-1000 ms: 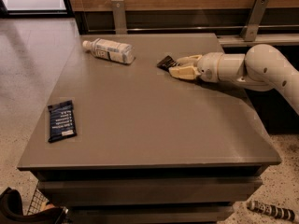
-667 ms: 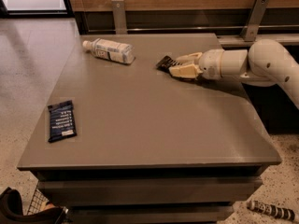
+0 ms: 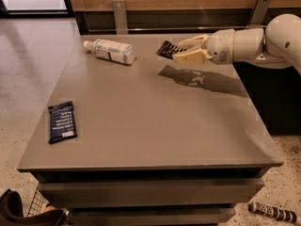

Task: Pick rxbar chocolate

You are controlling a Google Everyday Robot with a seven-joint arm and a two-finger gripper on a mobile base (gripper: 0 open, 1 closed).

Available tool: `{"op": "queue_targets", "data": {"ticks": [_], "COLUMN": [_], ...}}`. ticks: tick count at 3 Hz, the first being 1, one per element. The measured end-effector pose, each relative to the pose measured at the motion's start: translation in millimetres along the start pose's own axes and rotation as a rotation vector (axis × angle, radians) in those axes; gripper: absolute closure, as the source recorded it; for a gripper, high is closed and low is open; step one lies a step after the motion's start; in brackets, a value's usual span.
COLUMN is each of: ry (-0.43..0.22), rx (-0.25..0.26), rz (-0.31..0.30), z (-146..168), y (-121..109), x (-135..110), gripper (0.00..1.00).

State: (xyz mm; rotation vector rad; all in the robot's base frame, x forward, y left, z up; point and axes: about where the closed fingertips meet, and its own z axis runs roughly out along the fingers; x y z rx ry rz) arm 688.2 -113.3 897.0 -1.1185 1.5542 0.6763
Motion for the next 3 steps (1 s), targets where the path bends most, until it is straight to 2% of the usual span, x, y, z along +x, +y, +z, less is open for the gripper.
{"op": "queue_targets", "data": {"ticks": [2, 3], "ry": [-0.033, -0.033], "rx": [-0.032, -0.026], "rz": [-0.116, -0.183], "z": [-19, -25], "y": [13, 21], "x": [-53, -82], "gripper": [1.00, 1.00]}}
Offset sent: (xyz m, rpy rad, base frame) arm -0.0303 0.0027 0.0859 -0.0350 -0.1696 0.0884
